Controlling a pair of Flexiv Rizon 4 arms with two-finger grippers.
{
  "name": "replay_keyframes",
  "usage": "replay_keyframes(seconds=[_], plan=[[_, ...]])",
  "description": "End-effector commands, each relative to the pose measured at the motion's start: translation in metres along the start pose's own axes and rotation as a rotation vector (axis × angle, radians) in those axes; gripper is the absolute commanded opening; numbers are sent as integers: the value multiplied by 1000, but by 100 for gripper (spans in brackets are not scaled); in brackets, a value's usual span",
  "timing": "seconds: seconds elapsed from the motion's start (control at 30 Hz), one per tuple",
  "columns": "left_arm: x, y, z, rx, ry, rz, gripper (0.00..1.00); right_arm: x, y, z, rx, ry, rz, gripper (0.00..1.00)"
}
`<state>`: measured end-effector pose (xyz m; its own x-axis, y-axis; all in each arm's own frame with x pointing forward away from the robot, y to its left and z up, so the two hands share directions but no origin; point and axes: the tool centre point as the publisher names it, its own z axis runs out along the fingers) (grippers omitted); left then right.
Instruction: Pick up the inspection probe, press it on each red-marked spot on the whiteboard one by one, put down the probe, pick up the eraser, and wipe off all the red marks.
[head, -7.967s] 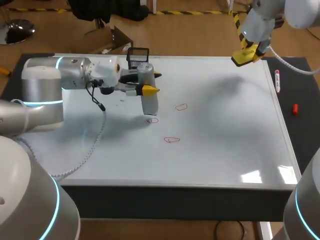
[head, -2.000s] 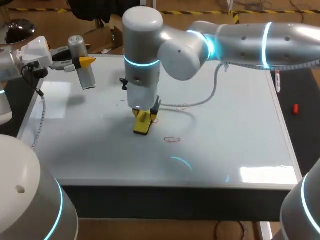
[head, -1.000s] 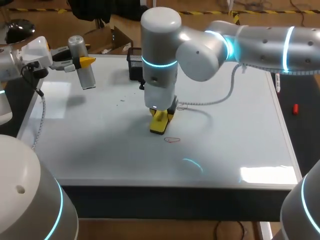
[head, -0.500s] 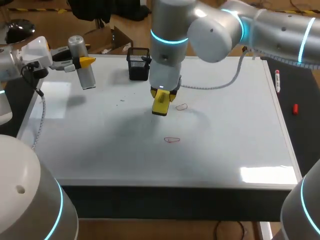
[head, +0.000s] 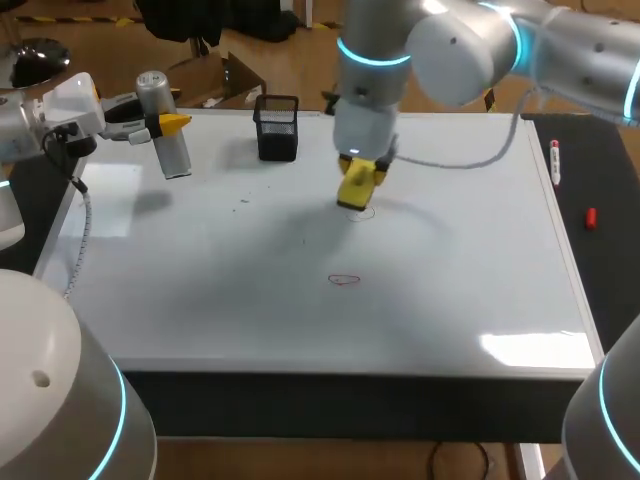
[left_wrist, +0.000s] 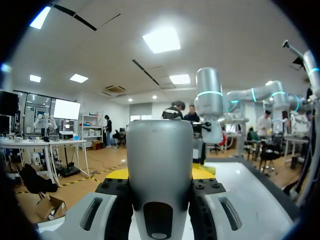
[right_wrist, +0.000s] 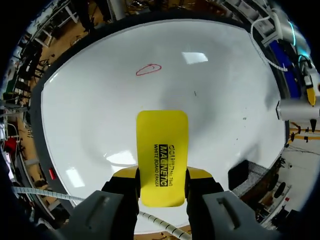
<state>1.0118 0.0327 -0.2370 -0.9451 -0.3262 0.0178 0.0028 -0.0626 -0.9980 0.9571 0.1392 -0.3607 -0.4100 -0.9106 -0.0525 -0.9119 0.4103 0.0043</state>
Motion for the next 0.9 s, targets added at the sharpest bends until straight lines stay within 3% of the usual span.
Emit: replay_keyframes(seconds=[0.03, 0.6, 0.9], plan=[[2, -2, 0, -1, -5, 2, 0, 27, -21, -7, 7, -15, 49, 0], [2, -2, 0, -1, -5, 2, 0, 124, -118, 2, 15, 16, 354, 0], [2, -2, 0, -1, -5, 2, 0, 159, -157, 2, 23, 15, 447, 0]])
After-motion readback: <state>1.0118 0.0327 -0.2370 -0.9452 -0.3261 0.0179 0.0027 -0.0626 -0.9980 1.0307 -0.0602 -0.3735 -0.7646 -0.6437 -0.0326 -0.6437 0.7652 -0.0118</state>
